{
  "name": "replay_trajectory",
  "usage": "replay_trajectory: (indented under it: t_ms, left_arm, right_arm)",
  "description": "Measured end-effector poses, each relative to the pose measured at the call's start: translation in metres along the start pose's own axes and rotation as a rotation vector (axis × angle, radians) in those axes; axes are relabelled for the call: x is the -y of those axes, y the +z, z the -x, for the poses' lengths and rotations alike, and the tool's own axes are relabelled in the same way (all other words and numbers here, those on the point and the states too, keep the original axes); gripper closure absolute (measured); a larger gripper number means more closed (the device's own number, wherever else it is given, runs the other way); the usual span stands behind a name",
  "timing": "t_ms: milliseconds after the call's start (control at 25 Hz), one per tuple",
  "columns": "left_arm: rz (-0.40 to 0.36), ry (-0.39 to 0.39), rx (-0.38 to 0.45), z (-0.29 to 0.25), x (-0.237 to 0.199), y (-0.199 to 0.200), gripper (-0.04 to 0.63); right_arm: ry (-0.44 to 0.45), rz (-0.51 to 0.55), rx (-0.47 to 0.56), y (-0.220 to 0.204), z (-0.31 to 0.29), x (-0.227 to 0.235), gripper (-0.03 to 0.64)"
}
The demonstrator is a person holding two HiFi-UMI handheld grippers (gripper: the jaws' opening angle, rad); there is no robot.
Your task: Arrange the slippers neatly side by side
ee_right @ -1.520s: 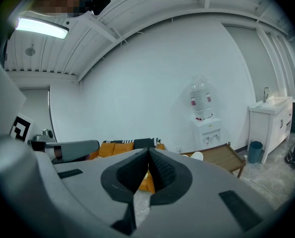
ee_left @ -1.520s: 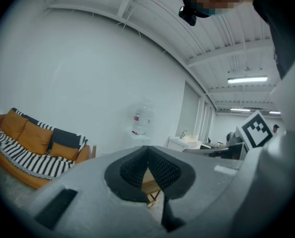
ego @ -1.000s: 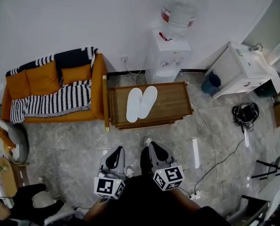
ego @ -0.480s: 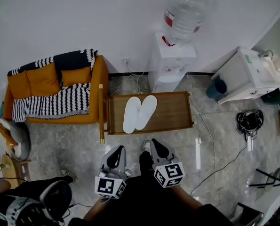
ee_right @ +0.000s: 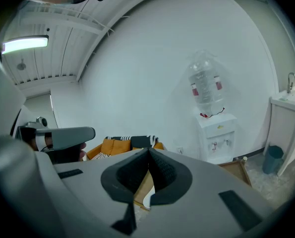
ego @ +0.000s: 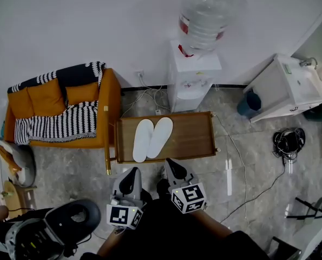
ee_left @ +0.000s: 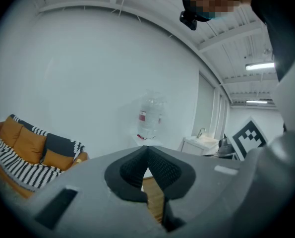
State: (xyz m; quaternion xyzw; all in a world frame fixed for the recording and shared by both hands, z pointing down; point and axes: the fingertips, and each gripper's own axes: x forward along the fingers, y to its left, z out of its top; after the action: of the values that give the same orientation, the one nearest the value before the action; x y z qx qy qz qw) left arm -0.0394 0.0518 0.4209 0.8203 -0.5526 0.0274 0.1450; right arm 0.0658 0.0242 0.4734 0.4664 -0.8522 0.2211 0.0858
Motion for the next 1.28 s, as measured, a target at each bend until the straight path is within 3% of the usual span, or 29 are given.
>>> replay_trajectory:
  t_ms: [400, 800, 1280]
  left_arm:
    - [0.002, 0.033, 0.005, -0.024, -0.012, -0.002, 0.583]
    - [0.009, -0.004, -0.004, -0.046, -0.047, -0.002, 0.583]
    - [0.043, -0.009, -0.001, -0.068, -0.06, -0.005, 0.583]
  right_arm:
    - [0.01, -0.019, -0.054, -0.012, -0.035, 0.022, 0.604]
    - [-0.059, -0.047, -0.088, -0.019, -0.084, 0.035, 0.604]
    - [-0.122, -0.054, -0.166, -0.045, -0.129, 0.068, 0.603]
